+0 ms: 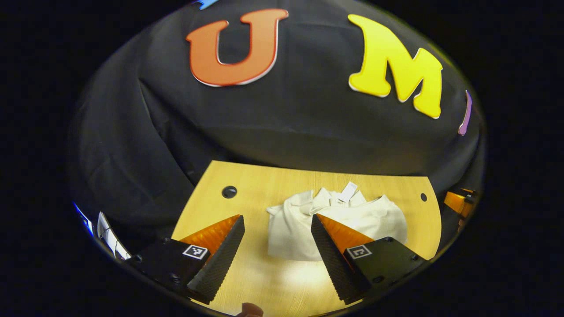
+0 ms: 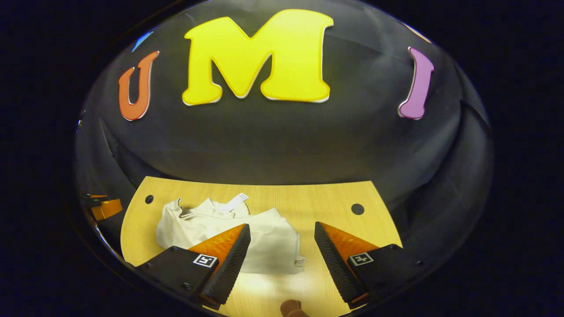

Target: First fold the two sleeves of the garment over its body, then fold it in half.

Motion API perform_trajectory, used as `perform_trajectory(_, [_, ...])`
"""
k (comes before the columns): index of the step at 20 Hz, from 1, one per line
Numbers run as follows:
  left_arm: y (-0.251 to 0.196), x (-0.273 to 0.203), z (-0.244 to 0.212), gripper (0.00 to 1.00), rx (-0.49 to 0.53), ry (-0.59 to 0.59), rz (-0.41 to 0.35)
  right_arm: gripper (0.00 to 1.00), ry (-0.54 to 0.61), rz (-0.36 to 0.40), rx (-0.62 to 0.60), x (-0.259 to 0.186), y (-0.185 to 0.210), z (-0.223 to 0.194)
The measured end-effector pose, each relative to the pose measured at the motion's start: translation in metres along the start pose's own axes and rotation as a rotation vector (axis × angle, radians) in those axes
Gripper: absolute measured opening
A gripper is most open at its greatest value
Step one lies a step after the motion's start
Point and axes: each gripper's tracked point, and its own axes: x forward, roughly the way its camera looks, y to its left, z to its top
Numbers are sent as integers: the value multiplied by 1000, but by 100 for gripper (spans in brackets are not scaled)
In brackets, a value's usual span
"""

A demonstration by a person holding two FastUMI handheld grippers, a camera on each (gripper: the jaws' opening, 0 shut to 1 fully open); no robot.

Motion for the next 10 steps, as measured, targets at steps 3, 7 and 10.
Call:
perform_trajectory(3, [7, -64, 9, 98, -3, -129, 9, 94, -155, -14, -12, -80, -4, 10])
perform_trajectory(7, [17, -138, 15, 98, -8, -322, 20, 94, -298, -10, -10, -153, -3, 11])
perform_trajectory(10, [14, -184, 9, 97, -42, -402, -1, 94, -347, 4, 3, -193, 6, -7])
